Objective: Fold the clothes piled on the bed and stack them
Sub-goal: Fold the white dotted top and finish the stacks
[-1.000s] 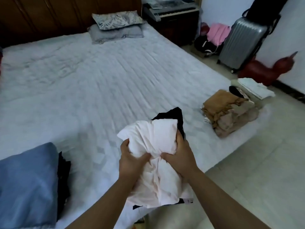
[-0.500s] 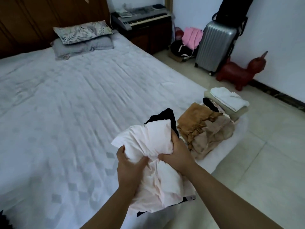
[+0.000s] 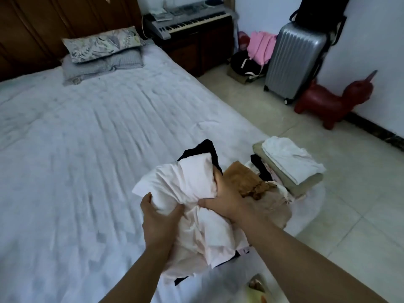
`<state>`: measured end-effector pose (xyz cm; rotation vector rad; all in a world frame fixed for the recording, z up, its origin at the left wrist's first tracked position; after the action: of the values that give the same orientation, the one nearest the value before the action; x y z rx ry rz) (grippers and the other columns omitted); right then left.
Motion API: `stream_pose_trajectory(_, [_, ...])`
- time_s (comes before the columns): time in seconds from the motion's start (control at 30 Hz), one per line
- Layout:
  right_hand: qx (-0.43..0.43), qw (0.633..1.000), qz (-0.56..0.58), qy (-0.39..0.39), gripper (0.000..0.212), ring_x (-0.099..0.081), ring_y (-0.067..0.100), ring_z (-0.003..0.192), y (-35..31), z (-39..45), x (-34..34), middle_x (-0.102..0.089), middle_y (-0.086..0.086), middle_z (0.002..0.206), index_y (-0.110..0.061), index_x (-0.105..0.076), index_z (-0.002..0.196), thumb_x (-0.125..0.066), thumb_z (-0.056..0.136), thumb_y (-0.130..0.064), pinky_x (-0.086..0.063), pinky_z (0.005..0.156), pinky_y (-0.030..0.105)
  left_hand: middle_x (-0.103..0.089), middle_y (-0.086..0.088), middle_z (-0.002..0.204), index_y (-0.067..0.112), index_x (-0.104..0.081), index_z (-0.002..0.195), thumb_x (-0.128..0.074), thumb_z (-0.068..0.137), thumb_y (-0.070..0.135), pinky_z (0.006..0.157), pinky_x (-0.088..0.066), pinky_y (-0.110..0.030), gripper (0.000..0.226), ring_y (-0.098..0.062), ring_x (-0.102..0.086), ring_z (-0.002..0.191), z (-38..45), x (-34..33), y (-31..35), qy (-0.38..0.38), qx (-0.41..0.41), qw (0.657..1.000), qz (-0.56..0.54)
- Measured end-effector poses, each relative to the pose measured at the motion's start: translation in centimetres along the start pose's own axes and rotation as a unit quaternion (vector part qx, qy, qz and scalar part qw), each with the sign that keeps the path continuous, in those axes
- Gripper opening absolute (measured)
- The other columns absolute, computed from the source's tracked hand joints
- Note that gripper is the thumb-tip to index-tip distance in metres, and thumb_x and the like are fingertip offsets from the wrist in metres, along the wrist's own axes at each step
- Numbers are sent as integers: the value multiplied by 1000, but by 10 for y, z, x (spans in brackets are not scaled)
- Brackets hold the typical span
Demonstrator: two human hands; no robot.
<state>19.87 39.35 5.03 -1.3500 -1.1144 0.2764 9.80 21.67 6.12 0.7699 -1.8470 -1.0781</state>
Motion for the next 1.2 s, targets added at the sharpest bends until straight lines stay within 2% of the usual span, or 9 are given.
stream_pose_trajectory(0.17, [-16, 999, 9, -44, 113, -39, 10, 125, 59, 26, 69, -38, -6, 141, -32, -7, 151, -83, 68, -29, -37, 98, 26, -49, -5, 137, 32, -25, 142, -80, 70, 39, 98, -38, -36, 91, -28, -49, 121, -7, -87, 14, 26, 25, 999, 5])
stream_pose_trajectory(0.4, [-74, 994, -5, -79, 114, -31, 6, 130, 139, 54, 130, -32, -11, 142, -28, -8, 151, -84, 67, -26, -29, 103, 23, -40, -4, 143, 22, -25, 145, -82, 69, 32, 101, -32, -28, 96, -22, -41, 129, -3, -192, 3, 14, 40, 999, 18])
stream_pose_trajectory(0.53, [-104, 991, -77, -41, 112, -23, 20, 142, 190, 67, 155, -22, 1, 155, -22, -6, 152, -80, 70, -33, -22, 111, 28, -35, -2, 146, 22, -25, 146, -82, 68, 33, 108, -32, -54, 97, -24, -34, 135, 15, -230, -20, -12, 57, 994, 91])
stream_pose_trajectory(0.63, [-130, 966, -222, -26, 94, -23, 28, 141, 209, 71, 163, -14, 11, 156, -22, 2, 152, -64, 85, -31, -27, 109, 37, -9, 2, 159, 22, -12, 151, -78, 73, 36, 118, -16, -45, 103, -19, -7, 146, 24, -255, -39, -63, 14, 982, 175])
stream_pose_trajectory(0.77, [-12, 931, -365, -9, 78, -21, 33, 143, 191, 72, 147, -13, 13, 158, -31, -6, 151, -54, 90, -27, -32, 109, 50, 23, 0, 156, 33, 6, 151, -51, 78, 62, 117, -9, -44, 96, -27, 14, 145, 25, -275, -49, -111, -26, 921, 373])
stream_pose_trajectory(0.93, [22, 913, -403, -59, 62, -34, 31, 138, 210, 76, 115, -34, 13, 151, -21, -35, 146, -23, 95, -55, -35, 103, 57, -25, -11, 155, 24, -30, 146, -25, 91, 58, 110, -10, -51, 66, -37, -10, 143, 22, -301, -66, -118, -158, 814, 547])
stream_pose_trajectory(1.03, [56, 905, -417, -64, 65, -31, 31, 140, 226, 77, 106, -29, 13, 153, -21, -33, 147, -23, 93, -57, -33, 104, 56, -24, -13, 155, 21, -30, 146, -10, 98, 54, 108, -15, -50, 62, -37, -10, 143, 22, -314, -89, -140, -132, 822, 536])
stream_pose_trajectory(1.1, [54, 904, -418, -71, 64, -33, 31, 139, 231, 79, 101, -29, 13, 153, -21, -33, 146, -31, 91, -53, -34, 103, 56, -12, -13, 157, 21, -20, 149, -1, 97, 55, 107, -16, -50, 65, -37, -4, 143, 22, -316, -97, -149, -114, 825, 533])
stream_pose_trajectory(1.2, [35, 901, -427, -71, 64, -36, 33, 137, 231, 80, 103, -31, 14, 152, -22, -32, 146, -32, 90, -53, -36, 100, 58, 40, -4, 148, 31, 27, 142, 21, 78, 64, 116, 6, -48, 72, -29, 44, 131, 23, -317, -93, -203, -94, 810, 542])
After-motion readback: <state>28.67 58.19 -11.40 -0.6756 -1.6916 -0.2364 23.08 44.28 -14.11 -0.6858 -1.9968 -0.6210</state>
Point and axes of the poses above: each hand's wrist, its own z-axis towards the middle knuckle, its own x-axis out of the back of the hand, y = z × x, the point moved 8 cm from there along z, towards the middle knuckle
